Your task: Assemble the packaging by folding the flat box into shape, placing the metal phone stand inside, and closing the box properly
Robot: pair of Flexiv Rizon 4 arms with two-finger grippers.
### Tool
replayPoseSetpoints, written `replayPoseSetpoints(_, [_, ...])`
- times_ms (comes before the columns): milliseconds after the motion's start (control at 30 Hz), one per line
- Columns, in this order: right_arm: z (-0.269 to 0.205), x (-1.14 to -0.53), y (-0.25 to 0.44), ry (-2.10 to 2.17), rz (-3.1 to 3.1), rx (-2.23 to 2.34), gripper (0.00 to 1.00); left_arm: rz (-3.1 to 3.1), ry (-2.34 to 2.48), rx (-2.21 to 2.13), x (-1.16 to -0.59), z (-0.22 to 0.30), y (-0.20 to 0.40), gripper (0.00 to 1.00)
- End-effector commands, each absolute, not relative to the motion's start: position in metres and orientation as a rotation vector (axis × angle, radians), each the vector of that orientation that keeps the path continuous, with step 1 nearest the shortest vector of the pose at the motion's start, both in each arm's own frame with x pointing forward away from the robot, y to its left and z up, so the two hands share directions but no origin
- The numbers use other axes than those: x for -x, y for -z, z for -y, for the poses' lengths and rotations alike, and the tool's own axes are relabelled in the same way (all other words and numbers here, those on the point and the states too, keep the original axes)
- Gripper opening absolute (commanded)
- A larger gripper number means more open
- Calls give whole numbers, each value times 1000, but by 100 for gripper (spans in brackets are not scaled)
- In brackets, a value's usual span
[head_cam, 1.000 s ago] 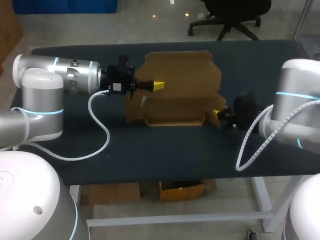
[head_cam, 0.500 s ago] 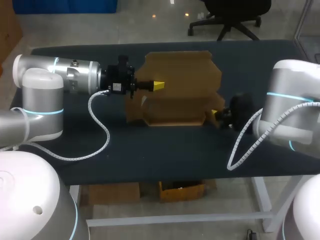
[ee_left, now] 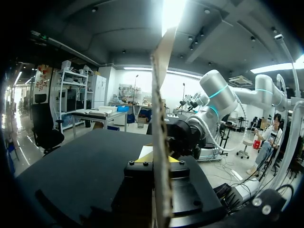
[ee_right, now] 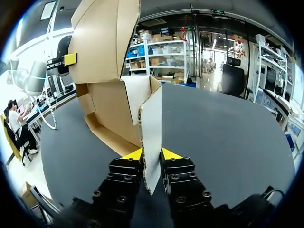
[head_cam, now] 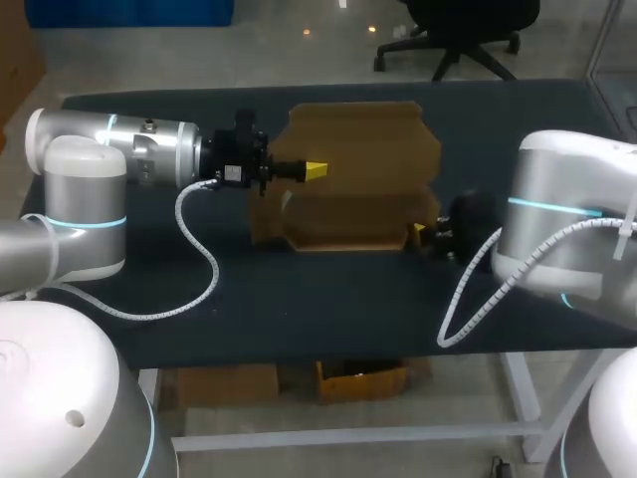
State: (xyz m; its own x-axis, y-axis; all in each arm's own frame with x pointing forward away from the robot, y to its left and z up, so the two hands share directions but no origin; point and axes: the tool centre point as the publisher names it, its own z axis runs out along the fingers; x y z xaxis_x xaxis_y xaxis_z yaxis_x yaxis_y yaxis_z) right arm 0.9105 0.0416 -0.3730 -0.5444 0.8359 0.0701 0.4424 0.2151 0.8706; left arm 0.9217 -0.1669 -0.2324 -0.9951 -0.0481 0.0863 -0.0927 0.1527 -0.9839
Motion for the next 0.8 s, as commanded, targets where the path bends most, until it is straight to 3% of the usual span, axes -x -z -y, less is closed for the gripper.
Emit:
replayPoseSetpoints(33, [-52, -907, 372, -1161, -2006, -1236, 16, 2358, -2019, -144, -922, 167, 235, 0])
replayPoseSetpoints(400, [-55, -901, 373, -1100, -1932, -1344, 25, 2358, -2019, -144, -922, 167, 235, 0])
replayPoseSetpoints(800, [-62, -900, 374, -1019, -1870, -1424, 22, 2358, -2019, -144, -922, 167, 235, 0])
